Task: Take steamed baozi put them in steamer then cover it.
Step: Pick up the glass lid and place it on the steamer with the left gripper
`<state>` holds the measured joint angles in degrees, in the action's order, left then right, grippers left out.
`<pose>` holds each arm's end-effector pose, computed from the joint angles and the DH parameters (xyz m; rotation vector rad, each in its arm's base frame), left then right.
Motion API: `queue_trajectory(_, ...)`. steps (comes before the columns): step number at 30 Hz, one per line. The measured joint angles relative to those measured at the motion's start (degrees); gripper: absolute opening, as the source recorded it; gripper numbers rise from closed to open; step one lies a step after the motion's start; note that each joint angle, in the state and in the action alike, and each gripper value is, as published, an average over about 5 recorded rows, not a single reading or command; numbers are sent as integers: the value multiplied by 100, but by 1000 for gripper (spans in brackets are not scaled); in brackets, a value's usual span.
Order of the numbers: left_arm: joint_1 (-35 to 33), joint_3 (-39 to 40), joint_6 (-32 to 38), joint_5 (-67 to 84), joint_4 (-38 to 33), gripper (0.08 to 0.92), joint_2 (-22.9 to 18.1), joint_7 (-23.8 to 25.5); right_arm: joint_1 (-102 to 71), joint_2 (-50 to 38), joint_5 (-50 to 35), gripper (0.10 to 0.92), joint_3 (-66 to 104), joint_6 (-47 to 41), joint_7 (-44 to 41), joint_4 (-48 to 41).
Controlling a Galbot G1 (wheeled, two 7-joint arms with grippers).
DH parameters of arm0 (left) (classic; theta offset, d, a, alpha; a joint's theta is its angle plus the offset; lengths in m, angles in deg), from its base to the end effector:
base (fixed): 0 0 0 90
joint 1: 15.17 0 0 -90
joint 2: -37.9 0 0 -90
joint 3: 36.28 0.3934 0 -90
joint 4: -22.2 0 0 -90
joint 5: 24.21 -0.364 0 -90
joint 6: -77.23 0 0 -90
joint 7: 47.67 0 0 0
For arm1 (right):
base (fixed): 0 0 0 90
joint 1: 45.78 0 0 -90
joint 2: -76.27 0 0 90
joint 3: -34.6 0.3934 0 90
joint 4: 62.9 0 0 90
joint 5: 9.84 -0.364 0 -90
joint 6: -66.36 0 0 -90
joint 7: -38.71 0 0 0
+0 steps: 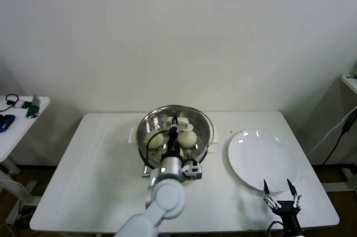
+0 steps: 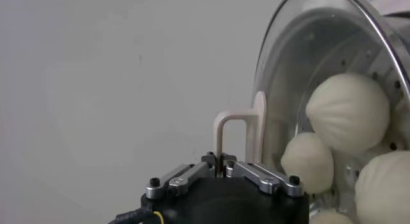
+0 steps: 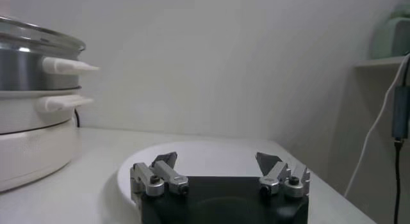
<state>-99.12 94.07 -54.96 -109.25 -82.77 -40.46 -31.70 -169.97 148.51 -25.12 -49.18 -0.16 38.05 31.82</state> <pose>0.3022 -0.1626 -0.3090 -0.0363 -2.2430 -2.1666 0.1105 -0.1483 -0.4790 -0.0553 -3.0612 0.1229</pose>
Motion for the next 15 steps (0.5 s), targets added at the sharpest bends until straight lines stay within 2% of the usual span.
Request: queue_trajectory(15,-54,-175,4,97,197,136,-4,-252,-19,-6,1,823,24,11,-30,-17)
